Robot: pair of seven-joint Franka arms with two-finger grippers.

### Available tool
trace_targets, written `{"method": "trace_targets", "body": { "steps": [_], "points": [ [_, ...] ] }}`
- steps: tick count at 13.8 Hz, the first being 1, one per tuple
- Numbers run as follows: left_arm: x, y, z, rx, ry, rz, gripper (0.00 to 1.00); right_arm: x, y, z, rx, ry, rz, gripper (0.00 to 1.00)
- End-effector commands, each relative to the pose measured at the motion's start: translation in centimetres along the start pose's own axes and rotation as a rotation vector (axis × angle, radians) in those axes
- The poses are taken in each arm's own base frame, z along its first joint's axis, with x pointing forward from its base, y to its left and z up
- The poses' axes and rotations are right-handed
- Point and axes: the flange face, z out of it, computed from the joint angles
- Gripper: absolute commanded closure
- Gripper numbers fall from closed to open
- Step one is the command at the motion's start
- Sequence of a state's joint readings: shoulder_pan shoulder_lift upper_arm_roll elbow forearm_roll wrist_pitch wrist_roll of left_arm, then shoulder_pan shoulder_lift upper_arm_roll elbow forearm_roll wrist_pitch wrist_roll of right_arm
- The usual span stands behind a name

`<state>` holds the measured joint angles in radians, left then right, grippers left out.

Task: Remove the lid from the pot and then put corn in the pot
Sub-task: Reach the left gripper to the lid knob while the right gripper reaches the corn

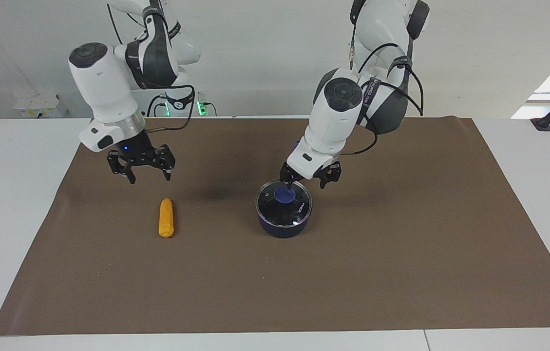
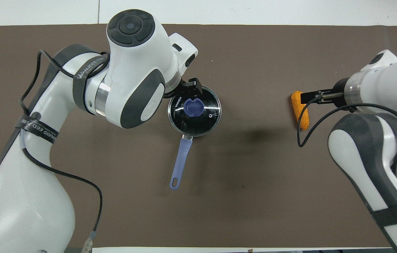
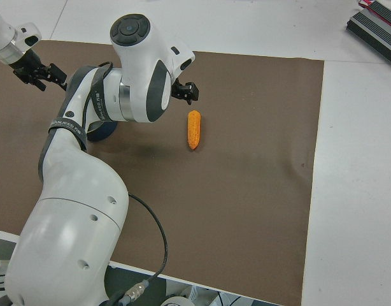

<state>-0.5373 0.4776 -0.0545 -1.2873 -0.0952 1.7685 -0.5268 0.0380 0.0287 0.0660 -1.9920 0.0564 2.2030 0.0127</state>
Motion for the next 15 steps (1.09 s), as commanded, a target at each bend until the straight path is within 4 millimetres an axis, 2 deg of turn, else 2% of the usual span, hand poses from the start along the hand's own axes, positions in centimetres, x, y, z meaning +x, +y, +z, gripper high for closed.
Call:
{"method": "trace_targets", "body": {
  "steps": [1, 3, 5, 6, 9, 10, 11, 13, 14, 15],
  "points": [
    [-0.1, 2.0, 0.9, 0.021, 0.034, -0.010, 0.00, -0.6, 0.1, 6.3, 0.015, 0.002, 0.006, 0.00],
    [-0.6, 3.2, 2.1, 0.046, 0.047, -0.005, 0.00, -2.7, 0.3, 8.8, 0.008, 0.042, -0.024, 0.00],
    [-0.4, 3.5, 3.2, 0.055, 0.052, -0.009, 0.00, -3.0, 1.1, 10.1, 0.004, 0.035, -0.038, 0.00],
    [-0.4, 3.6, 3.3, 0.054, 0.055, -0.012, 0.00, -3.1, 1.4, 11.9, 0.005, 0.015, -0.040, 0.00],
    [-0.3, 3.2, 5.0, 0.065, 0.064, -0.030, 0.00, -3.4, 2.3, 14.9, 0.005, -0.010, -0.077, 0.00],
    [-0.3, 3.3, 5.4, 0.063, 0.067, -0.035, 0.00, -3.4, 3.5, 15.5, 0.001, -0.015, -0.064, 0.00],
    [-0.3, 3.3, 5.5, 0.061, 0.071, -0.034, 0.00, -3.5, 3.8, 15.7, 0.001, -0.021, -0.058, 0.00],
    [-0.4, 3.2, 5.9, 0.066, 0.063, -0.035, 0.00, -3.7, 3.4, 15.9, 0.003, -0.030, -0.059, 0.00],
    [-0.4, 3.2, 6.3, 0.069, 0.061, -0.033, 0.00, -3.6, 3.4, 15.9, 0.003, -0.027, -0.061, 0.04],
    [-0.5, 3.1, 6.6, 0.069, 0.059, -0.035, 0.00, -3.6, 3.3, 15.9, 0.003, -0.030, -0.065, 0.23]
  ]
}}
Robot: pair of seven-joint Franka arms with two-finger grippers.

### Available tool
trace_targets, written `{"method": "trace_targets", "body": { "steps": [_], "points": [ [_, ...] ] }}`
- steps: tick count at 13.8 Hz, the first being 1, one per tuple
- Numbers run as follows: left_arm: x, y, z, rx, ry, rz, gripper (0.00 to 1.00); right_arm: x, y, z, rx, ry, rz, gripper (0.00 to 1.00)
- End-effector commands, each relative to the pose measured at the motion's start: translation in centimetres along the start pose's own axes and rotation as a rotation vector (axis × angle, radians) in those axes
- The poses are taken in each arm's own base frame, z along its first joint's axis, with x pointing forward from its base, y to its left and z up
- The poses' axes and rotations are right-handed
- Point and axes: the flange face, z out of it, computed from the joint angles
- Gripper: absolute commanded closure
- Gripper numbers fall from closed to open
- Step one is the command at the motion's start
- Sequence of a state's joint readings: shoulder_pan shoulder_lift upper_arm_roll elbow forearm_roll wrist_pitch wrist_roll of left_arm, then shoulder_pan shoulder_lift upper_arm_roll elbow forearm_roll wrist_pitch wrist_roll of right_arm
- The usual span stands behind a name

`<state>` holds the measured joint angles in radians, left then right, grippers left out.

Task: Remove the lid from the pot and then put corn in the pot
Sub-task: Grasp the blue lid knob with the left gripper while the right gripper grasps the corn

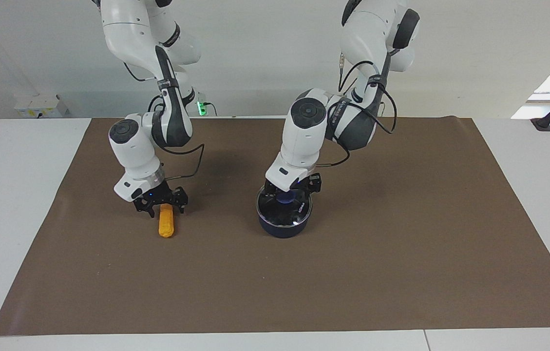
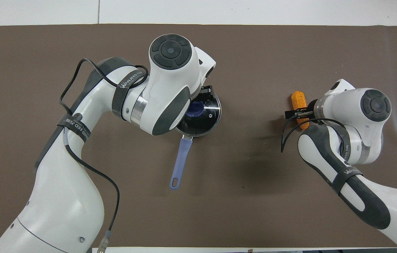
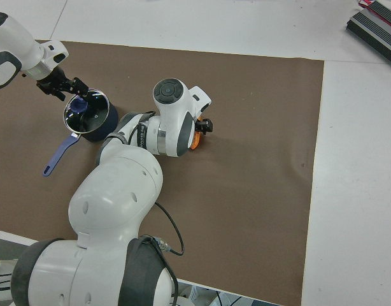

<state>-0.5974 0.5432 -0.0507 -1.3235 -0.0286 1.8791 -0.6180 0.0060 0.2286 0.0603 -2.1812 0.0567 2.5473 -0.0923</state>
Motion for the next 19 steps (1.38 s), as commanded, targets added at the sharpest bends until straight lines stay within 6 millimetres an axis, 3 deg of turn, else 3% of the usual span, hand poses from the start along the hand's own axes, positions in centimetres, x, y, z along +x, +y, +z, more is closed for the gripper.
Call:
{"method": "trace_targets", "body": {
  "steps": [1, 2, 3, 7, 11, 13, 16, 19],
  "points": [
    [-0.4, 0.2, 0.9, 0.019, 0.018, -0.007, 0.00, -0.1, 0.0, -0.2, 0.012, 0.001, -0.015, 0.57],
    [-0.5, 0.4, 0.9, 0.018, 0.019, -0.004, 0.00, -0.3, -0.1, -0.1, 0.013, -0.009, -0.019, 0.82],
    [-0.5, 0.4, 0.8, 0.014, 0.022, -0.010, 0.00, -0.3, 0.1, -0.1, 0.013, -0.012, -0.021, 0.98],
    [-0.6, 0.5, 1.0, 0.011, 0.020, -0.015, 0.00, 0.0, -0.2, -0.5, 0.013, -0.029, -0.034, 1.00],
    [-0.9, 0.8, 1.3, 0.017, 0.015, -0.010, 0.00, 3.4, -1.3, -6.3, 0.033, -0.123, -0.054, 1.00],
    [-1.0, 0.8, 1.6, 0.016, 0.016, -0.008, 0.00, 4.5, -3.1, -9.1, 0.038, -0.154, -0.067, 1.00],
    [-1.0, 0.8, 1.7, 0.015, 0.015, -0.009, 0.02, 4.7, -5.8, -10.0, 0.032, -0.183, -0.011, 1.00],
    [-1.1, 1.0, 1.5, 0.011, 0.014, -0.008, 0.10, 5.3, -7.1, -10.8, 0.029, -0.159, -0.008, 1.00]
  ]
}}
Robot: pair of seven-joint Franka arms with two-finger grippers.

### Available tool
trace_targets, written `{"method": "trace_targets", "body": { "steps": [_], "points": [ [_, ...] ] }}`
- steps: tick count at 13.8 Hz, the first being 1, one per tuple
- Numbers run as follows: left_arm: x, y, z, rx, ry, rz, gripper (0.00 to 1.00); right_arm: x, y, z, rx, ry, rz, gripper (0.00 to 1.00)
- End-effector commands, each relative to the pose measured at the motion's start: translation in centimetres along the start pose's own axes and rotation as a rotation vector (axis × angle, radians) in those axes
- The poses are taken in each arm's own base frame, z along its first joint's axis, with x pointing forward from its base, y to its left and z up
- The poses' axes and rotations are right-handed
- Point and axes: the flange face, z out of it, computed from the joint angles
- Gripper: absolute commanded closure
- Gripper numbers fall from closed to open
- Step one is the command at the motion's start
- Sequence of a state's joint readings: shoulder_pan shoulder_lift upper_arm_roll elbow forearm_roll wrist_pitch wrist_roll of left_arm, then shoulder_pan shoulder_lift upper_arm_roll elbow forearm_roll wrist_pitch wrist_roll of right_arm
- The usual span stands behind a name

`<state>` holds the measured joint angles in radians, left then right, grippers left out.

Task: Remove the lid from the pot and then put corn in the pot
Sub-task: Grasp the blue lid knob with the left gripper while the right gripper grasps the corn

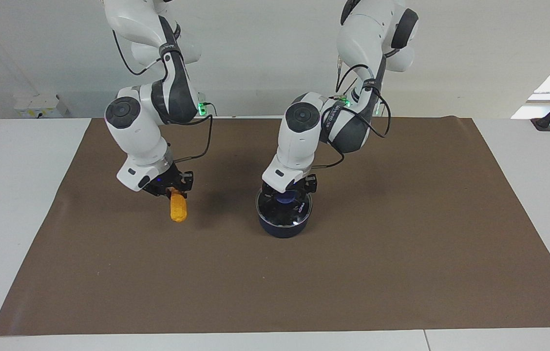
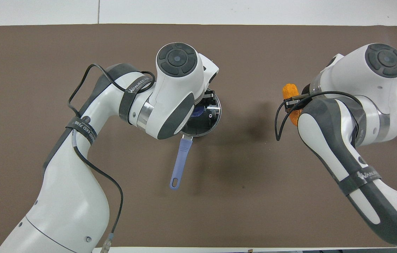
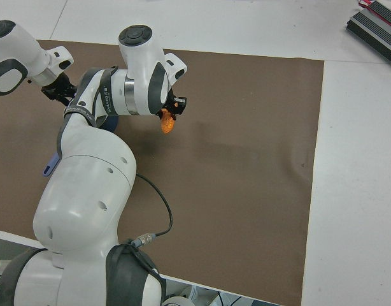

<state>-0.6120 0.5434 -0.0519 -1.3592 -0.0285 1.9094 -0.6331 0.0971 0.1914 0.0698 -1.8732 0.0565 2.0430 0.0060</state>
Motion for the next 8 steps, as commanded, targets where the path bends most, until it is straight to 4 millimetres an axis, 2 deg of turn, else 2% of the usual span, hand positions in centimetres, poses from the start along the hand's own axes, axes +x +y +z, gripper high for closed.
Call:
{"method": "trace_targets", "body": {
  "steps": [1, 4, 8],
  "points": [
    [-0.34, 0.33, -0.04, 0.007, 0.021, -0.006, 0.11, 0.55, -0.62, -0.48, 0.005, 0.009, 0.007, 1.00],
    [-0.61, 0.65, -0.05, 0.010, 0.019, -0.014, 0.22, 0.54, -0.90, -0.42, 0.006, 0.010, 0.003, 1.00],
    [-1.12, 1.13, -0.21, 0.015, 0.015, -0.006, 0.27, 0.53, -1.17, -0.40, 0.005, 0.010, -0.001, 1.00]
  ]
}}
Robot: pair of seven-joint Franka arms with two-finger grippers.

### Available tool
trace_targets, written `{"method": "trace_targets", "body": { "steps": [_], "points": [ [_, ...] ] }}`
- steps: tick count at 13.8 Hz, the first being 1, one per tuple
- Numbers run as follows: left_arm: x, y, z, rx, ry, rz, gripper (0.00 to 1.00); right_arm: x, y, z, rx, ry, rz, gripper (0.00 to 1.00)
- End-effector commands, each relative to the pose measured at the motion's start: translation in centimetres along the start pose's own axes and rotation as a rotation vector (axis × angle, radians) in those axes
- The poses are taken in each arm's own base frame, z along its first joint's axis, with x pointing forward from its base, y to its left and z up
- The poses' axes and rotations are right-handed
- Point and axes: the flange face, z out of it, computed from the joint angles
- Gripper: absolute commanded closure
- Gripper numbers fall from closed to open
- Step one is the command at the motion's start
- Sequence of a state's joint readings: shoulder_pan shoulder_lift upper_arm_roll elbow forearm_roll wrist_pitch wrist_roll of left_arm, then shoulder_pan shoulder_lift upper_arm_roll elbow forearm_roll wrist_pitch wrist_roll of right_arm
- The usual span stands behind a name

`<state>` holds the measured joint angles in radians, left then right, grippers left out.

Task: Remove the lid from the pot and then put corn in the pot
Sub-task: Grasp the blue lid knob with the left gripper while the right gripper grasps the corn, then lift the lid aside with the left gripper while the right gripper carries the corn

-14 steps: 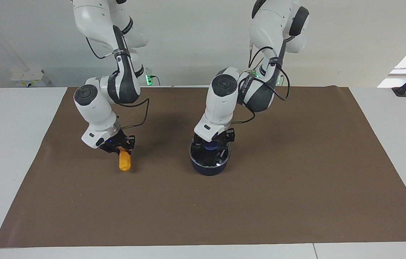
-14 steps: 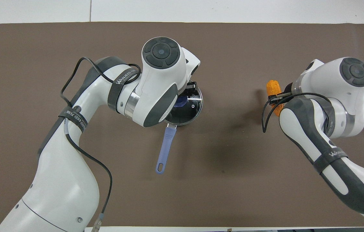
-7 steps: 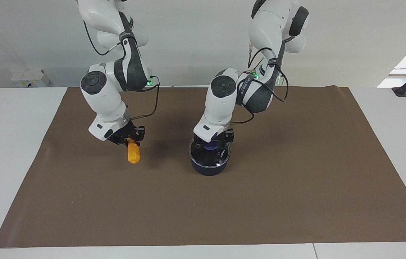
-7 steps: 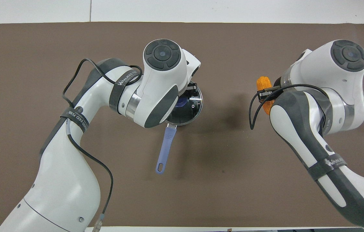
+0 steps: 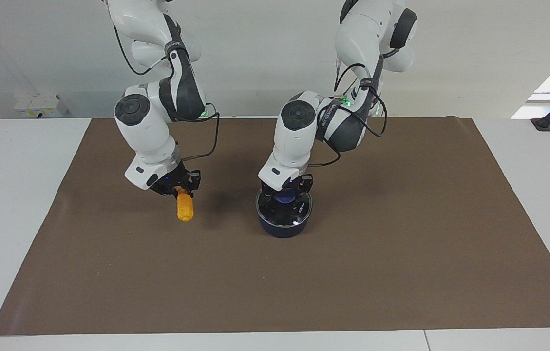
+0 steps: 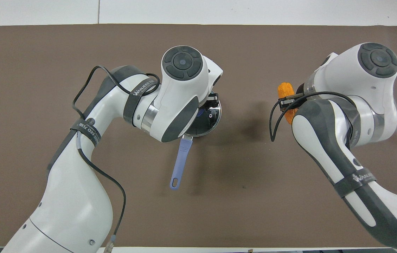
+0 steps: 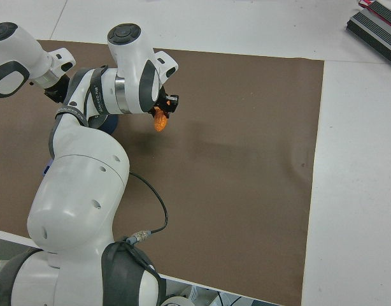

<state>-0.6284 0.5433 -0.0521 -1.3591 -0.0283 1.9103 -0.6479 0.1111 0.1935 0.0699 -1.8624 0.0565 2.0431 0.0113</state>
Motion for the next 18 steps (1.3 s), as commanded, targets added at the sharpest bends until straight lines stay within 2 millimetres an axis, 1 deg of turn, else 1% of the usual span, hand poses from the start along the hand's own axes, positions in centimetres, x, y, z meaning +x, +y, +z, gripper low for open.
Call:
{"method": "trace_targets", "body": {
  "steps": [1, 3, 4, 7, 9, 11, 12, 13, 15, 17, 18],
  "points": [
    [-0.4, 0.2, -0.3, 0.016, 0.015, -0.007, 0.29, 0.3, -0.7, 0.0, 0.006, 0.001, 0.003, 1.00],
    [-0.4, 0.2, -0.2, 0.018, 0.013, -0.008, 0.36, 0.3, -0.9, 0.0, 0.006, 0.003, 0.000, 1.00],
    [-0.5, 0.2, -0.2, 0.019, 0.012, -0.005, 0.41, 0.3, -0.9, 0.0, 0.006, 0.003, 0.000, 1.00],
    [-0.5, 0.2, -0.2, 0.018, 0.011, -0.005, 0.50, 0.3, -0.9, 0.0, 0.006, 0.003, 0.002, 1.00],
    [-0.5, 0.2, -0.4, 0.018, 0.013, -0.008, 0.62, 0.3, -0.9, -0.1, 0.006, 0.004, 0.002, 1.00],
    [-0.6, 0.2, -0.8, 0.013, 0.013, -0.006, 0.78, 0.3, -0.9, -0.1, 0.006, 0.004, 0.002, 1.00],
    [-0.6, 0.1, -1.1, 0.010, 0.015, -0.008, 0.82, 0.3, -1.0, -0.1, 0.006, 0.006, 0.002, 1.00],
    [-0.6, 0.1, -1.5, 0.005, 0.017, -0.010, 0.90, 0.4, -1.0, 0.0, 0.004, 0.009, -0.001, 1.00],
    [-1.0, -0.3, -3.4, 0.000, 0.020, -0.010, 1.00, 0.3, -0.9, 0.0, 0.004, 0.010, 0.001, 1.00],
    [-1.5, -0.9, -6.2, -0.015, 0.031, -0.013, 1.00, 0.2, -1.1, 0.2, -0.004, 0.007, -0.001, 1.00],
    [-1.5, -1.3, -7.2, -0.026, 0.031, -0.022, 1.00, 0.1, -1.7, 0.2, -0.038, 0.008, -0.010, 1.00]
  ]
}}
